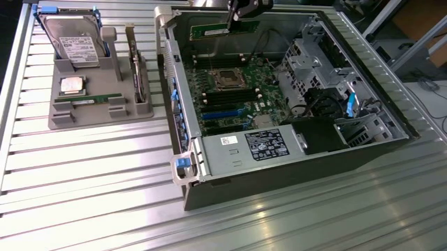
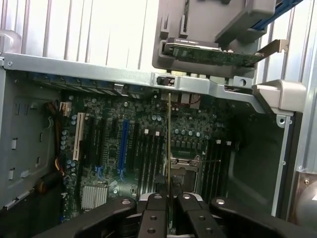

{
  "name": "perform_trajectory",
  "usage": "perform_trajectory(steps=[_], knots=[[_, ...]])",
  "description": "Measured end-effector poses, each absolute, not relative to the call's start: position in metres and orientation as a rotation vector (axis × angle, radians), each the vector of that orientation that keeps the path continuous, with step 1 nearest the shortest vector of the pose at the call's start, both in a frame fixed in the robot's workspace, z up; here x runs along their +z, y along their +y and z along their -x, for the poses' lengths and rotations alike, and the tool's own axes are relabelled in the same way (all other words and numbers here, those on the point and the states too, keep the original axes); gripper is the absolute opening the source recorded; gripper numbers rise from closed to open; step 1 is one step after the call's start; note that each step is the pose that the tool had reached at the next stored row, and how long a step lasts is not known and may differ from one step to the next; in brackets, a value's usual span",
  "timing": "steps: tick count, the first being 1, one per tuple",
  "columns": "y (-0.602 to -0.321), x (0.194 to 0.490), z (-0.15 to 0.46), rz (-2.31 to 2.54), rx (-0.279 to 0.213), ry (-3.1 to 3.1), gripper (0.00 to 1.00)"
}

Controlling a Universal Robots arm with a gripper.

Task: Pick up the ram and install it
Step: 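Pick up the ram and move it above insertion slot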

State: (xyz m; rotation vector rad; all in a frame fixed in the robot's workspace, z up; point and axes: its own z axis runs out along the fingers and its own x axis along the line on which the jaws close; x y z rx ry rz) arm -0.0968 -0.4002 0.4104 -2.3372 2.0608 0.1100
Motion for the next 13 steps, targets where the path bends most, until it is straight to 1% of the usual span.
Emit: perform_trajectory(steps=[13], knots=[[-0.4,0.41,0.077,2.337,0.11,2.061,0.14]])
